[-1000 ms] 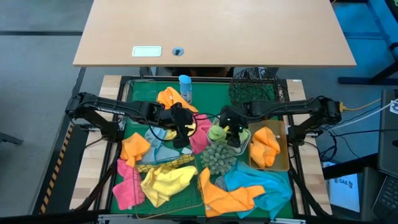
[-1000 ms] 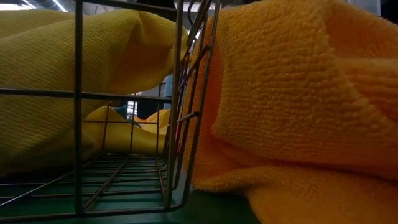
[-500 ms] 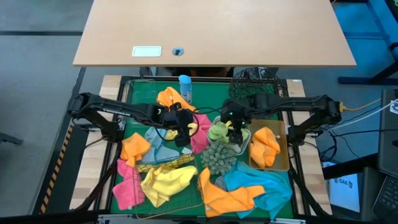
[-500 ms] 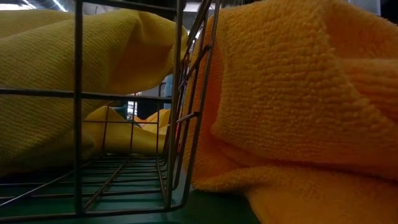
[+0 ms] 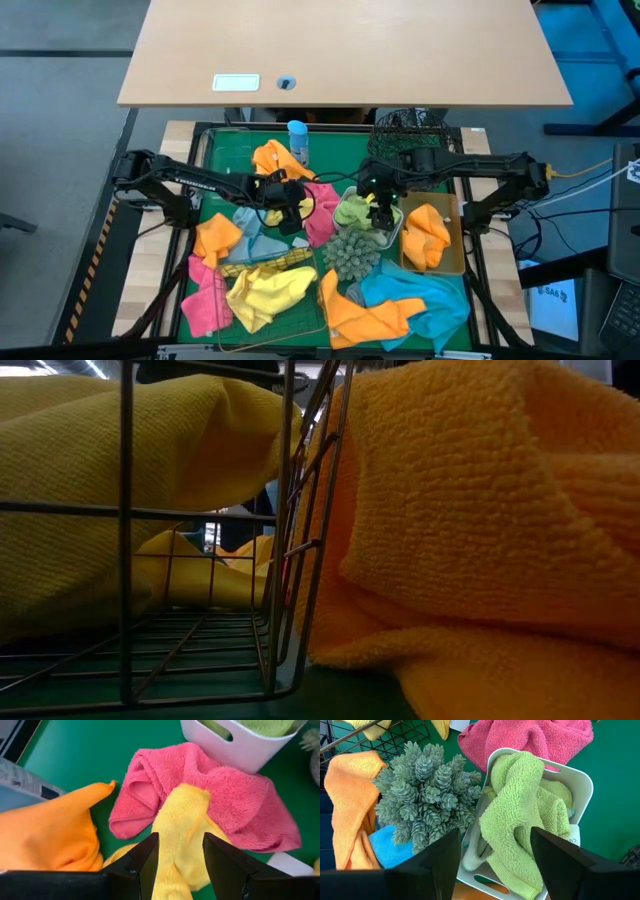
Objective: Sort microfiber towel by color & place in baskets
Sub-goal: Put the yellow microfiber cloth into the gold wire basket
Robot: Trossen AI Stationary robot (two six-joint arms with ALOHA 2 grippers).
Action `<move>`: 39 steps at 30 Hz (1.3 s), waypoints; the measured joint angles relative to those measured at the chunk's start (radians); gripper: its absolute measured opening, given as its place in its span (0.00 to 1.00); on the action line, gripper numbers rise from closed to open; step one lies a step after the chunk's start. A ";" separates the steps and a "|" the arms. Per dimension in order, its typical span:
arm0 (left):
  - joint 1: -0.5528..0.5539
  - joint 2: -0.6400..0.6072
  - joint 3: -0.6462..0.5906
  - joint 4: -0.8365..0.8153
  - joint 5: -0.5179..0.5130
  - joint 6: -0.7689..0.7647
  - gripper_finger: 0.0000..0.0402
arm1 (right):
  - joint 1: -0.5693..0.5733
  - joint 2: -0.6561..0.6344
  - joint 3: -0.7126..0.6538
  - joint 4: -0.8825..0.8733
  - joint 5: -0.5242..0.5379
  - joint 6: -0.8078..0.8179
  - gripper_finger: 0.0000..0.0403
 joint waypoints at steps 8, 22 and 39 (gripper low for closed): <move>0.019 0.001 -0.140 0.217 0.001 0.032 0.37 | 0.000 0.000 0.000 0.000 0.000 0.000 0.59; 0.021 0.000 -0.212 0.343 0.023 0.110 0.37 | 0.000 0.000 0.000 0.010 0.000 0.000 0.59; 0.051 0.011 -0.181 0.381 0.047 0.083 0.01 | 0.000 0.000 -0.001 0.029 -0.001 0.000 0.59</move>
